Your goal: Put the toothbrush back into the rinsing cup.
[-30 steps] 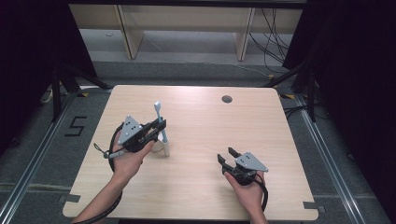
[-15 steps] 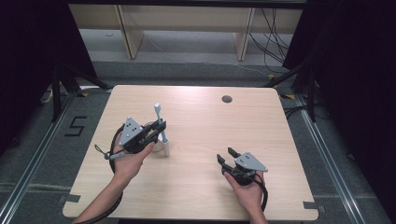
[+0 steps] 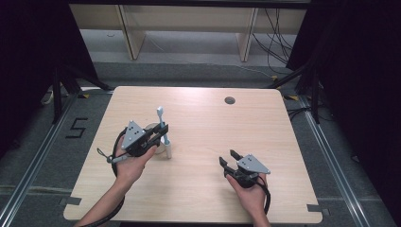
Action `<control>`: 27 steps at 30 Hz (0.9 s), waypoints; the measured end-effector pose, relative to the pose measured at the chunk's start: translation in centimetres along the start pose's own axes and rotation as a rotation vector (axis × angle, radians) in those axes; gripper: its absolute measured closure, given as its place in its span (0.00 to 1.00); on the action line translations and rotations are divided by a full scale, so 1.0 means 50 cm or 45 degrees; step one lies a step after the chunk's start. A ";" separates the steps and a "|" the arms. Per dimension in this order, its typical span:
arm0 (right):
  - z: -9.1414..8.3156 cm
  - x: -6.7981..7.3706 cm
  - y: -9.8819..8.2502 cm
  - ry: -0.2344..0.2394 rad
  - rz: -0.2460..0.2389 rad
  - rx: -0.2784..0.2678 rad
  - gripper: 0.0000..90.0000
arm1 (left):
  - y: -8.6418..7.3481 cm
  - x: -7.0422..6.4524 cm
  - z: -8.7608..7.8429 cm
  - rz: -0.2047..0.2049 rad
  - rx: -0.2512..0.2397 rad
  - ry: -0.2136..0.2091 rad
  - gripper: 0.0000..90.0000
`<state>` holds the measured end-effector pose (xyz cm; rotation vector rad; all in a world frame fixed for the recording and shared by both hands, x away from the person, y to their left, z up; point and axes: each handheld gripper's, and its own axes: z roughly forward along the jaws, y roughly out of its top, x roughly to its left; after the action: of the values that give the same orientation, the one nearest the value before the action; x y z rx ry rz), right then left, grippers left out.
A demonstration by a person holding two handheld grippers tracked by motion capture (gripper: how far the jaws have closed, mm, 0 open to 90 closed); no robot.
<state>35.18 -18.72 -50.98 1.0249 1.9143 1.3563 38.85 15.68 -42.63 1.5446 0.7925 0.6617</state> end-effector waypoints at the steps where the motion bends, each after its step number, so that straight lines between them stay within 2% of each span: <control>1: 0.000 0.001 0.000 0.011 0.015 0.006 0.53 | -0.002 0.000 0.000 -0.002 0.004 -0.001 0.87; 9: 0.000 0.002 -0.001 0.013 0.016 0.011 0.53 | -0.012 -0.001 0.005 0.000 0.008 -0.001 0.87; 10: 0.001 -0.002 0.000 -0.001 -0.021 -0.004 0.53 | -0.015 -0.001 0.006 -0.008 0.009 0.001 0.87; 12: 0.001 -0.002 0.000 0.001 -0.022 -0.003 0.53 | -0.017 -0.001 0.006 -0.004 0.009 -0.001 0.87; 15: 0.003 0.001 -0.002 0.021 0.001 0.000 0.53 | -0.022 0.000 0.007 -0.004 0.011 0.004 0.87; 19: 0.002 0.002 -0.001 0.010 0.002 0.016 0.53 | -0.025 0.001 0.007 -0.006 0.013 0.005 0.87; 21: 0.003 0.005 -0.003 0.024 0.022 0.019 0.53 | -0.026 0.001 0.008 -0.002 0.014 0.006 0.87; 27: 0.003 0.005 -0.003 0.020 0.020 0.025 0.53 | -0.033 0.000 0.012 0.000 0.018 0.004 0.87</control>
<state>35.11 -18.46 -51.15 1.0434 1.9382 1.3606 39.15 15.41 -44.33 1.5563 0.8012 0.6603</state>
